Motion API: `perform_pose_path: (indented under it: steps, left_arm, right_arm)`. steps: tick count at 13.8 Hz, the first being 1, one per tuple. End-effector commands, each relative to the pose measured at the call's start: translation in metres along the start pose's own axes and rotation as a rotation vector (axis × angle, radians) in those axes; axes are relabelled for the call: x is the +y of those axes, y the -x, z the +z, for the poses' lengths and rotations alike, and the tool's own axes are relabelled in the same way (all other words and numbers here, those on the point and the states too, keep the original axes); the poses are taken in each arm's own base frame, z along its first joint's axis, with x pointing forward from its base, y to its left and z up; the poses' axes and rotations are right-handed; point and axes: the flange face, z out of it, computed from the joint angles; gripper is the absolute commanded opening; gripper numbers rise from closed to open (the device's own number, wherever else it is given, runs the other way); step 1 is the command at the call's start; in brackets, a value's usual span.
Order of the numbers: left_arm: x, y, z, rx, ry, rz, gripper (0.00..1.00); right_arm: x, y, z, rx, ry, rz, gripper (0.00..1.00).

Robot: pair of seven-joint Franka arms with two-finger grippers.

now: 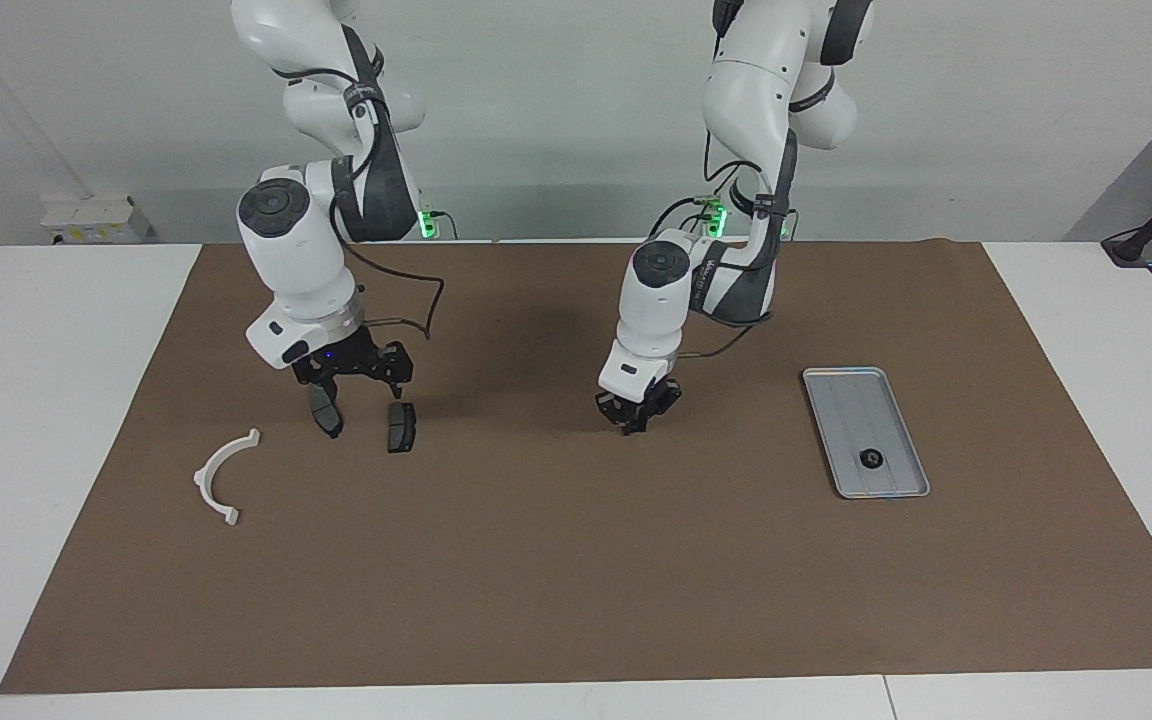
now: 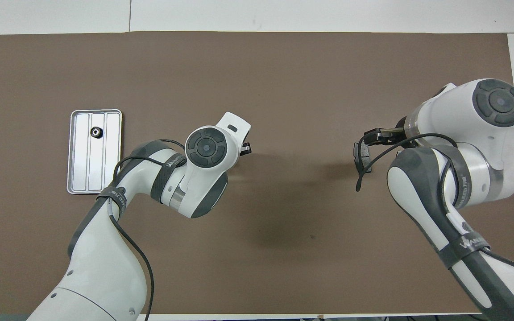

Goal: Place bearing gear from tray to pile

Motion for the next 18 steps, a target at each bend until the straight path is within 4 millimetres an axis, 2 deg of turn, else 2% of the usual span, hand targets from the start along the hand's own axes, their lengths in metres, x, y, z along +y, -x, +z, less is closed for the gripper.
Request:
perform_pose_path:
  steps: [1, 2, 4, 5, 8, 9, 10, 13, 15, 17, 18]
  left_arm:
    - [-0.009, -0.002, 0.0, 0.038, -0.03, 0.023, 0.93]
    - [-0.012, -0.007, -0.003, 0.033, -0.039, 0.025, 0.96]
    - [-0.052, -0.046, -0.03, 0.002, -0.086, 0.022, 0.97]
    - [-0.082, -0.065, -0.05, -0.013, -0.087, 0.074, 0.96]
    - [-0.19, -0.119, -0.07, -0.045, -0.104, 0.169, 0.96]
    - [-0.228, -0.134, -0.076, -0.053, -0.107, 0.199, 0.96]
    - [-0.258, -0.147, -0.081, -0.049, -0.104, 0.228, 0.96]
    - [-0.309, -0.159, -0.079, -0.059, -0.076, 0.259, 0.95]
    - [-0.328, -0.153, -0.07, -0.081, -0.076, 0.262, 0.91]
    - [-0.329, -0.15, -0.06, -0.083, -0.071, 0.261, 0.91]
    - [-0.329, -0.15, -0.058, -0.08, -0.069, 0.265, 0.91]
  right_arm:
    - [0.002, 0.0, -0.003, 0.006, -0.02, 0.008, 1.0]
    - [0.002, 0.0, -0.003, 0.006, -0.02, 0.008, 1.0]
    - [0.002, 0.0, -0.003, 0.006, -0.02, 0.008, 1.0]
    - [0.002, 0.0, -0.003, 0.006, -0.02, 0.008, 1.0]
    - [-0.007, 0.001, -0.004, 0.008, -0.021, 0.017, 1.0]
    - [-0.028, 0.004, -0.006, 0.014, -0.024, 0.029, 1.0]
    - [-0.059, 0.01, -0.007, 0.016, -0.028, 0.058, 1.0]
    - [-0.137, 0.033, -0.013, 0.02, -0.04, 0.121, 1.0]
    - [-0.196, 0.048, -0.012, 0.017, -0.051, 0.172, 1.0]
    - [-0.254, 0.063, 0.003, 0.006, -0.043, 0.23, 1.0]
    - [-0.277, 0.067, 0.012, 0.001, -0.045, 0.254, 1.0]
